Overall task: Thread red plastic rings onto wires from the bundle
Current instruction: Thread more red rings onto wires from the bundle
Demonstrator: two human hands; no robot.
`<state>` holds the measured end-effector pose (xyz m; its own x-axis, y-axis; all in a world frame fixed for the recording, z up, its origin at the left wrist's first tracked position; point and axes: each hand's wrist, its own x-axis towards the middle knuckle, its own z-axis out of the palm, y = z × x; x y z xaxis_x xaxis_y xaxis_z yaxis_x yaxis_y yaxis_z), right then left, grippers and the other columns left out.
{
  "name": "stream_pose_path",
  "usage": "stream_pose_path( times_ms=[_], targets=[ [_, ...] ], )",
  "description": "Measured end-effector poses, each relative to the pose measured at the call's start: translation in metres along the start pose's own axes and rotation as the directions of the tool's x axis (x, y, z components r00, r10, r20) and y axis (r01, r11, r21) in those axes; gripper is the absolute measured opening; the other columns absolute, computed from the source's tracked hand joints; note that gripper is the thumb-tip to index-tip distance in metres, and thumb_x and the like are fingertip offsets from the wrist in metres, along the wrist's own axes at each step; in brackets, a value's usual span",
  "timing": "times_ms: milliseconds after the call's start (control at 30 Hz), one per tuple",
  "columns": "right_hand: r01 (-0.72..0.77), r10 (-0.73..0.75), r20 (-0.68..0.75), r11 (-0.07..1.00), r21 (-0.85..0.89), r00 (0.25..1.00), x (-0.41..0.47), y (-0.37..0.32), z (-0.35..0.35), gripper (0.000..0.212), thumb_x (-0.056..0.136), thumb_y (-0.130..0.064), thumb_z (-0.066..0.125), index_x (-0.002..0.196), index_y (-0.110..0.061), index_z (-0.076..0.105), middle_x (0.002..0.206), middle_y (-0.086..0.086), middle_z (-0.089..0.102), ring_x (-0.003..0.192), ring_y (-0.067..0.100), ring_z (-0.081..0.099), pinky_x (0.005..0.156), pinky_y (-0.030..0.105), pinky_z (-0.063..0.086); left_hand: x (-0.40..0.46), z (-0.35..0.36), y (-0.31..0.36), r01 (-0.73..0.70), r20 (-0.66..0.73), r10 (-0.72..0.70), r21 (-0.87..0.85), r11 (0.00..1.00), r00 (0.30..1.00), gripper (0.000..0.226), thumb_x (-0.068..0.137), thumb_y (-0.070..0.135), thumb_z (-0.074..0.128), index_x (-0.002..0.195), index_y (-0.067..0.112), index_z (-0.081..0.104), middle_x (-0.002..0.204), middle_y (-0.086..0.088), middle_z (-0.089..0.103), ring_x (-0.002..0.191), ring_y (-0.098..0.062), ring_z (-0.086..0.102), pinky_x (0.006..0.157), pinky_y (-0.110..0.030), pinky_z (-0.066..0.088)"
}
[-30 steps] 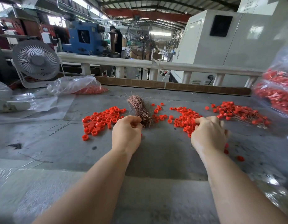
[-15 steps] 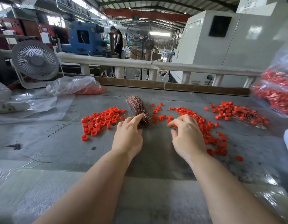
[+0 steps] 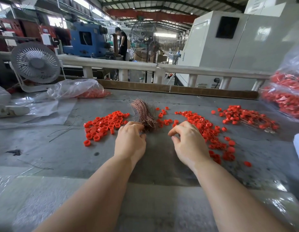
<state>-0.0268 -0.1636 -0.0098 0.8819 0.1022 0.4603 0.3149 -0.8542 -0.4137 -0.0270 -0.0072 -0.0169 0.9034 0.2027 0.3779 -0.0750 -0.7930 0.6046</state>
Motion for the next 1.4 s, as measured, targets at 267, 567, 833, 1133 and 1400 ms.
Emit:
stream_pose_path(
  times_ms=[267,567,833,1133,1400],
  targets=[
    [0.021,-0.021,-0.012,0.999,0.045,1.0,0.001,-0.001,0.0,0.012,0.088,-0.008,0.057,0.091,-0.013,0.068,0.093,-0.004,0.052,0.1,0.018,0.048,0.079,0.025,0.034,-0.003,-0.01,0.011,-0.062,-0.244,0.016,-0.184,0.981,0.97,0.014,0.082,0.011,0.067,0.094,0.013,0.074,0.099,-0.001,0.069,0.093,-0.017,0.06,0.079,-0.017,0.036],
    [0.173,-0.171,-0.026,0.968,0.182,0.985,0.0,-0.008,0.0,0.037,0.079,0.006,0.058,0.105,-0.018,0.066,0.089,-0.008,0.055,0.09,0.018,0.055,0.084,0.029,0.043,-0.008,-0.006,0.019,-0.196,-0.126,0.166,-0.285,0.938,0.978,0.012,0.076,0.006,0.072,0.082,0.015,0.075,0.073,0.006,0.066,0.056,0.005,0.049,0.06,-0.001,0.036],
    [0.15,-0.169,0.05,0.952,0.265,0.984,-0.002,-0.006,0.003,0.03,0.084,0.0,0.058,0.105,-0.019,0.067,0.098,0.001,0.064,0.093,0.019,0.057,0.088,0.036,0.045,-0.012,-0.002,0.02,-0.257,-0.072,0.247,-0.294,0.92,0.966,0.014,0.073,0.004,0.075,0.08,0.016,0.076,0.07,0.012,0.06,0.06,0.007,0.051,0.062,0.001,0.035],
    [0.151,-0.17,0.04,0.944,0.293,0.985,-0.003,-0.005,0.003,0.026,0.086,-0.003,0.058,0.1,-0.022,0.068,0.094,-0.003,0.064,0.089,0.016,0.058,0.084,0.035,0.046,-0.013,-0.001,0.018,-0.288,-0.091,0.273,-0.309,0.906,0.958,0.012,0.074,0.006,0.074,0.081,0.016,0.076,0.074,0.007,0.065,0.063,0.006,0.051,0.063,-0.001,0.035],
    [0.138,-0.154,0.027,0.938,0.318,0.988,-0.002,-0.006,0.005,0.022,0.084,-0.001,0.059,0.095,-0.017,0.069,0.084,-0.009,0.058,0.085,0.017,0.059,0.081,0.033,0.046,-0.012,-0.002,0.017,-0.189,-0.092,0.166,-0.379,0.906,0.982,0.018,0.076,0.011,0.074,0.09,0.02,0.067,0.068,0.015,0.062,0.063,0.011,0.054,0.059,-0.002,0.035]
  ],
)
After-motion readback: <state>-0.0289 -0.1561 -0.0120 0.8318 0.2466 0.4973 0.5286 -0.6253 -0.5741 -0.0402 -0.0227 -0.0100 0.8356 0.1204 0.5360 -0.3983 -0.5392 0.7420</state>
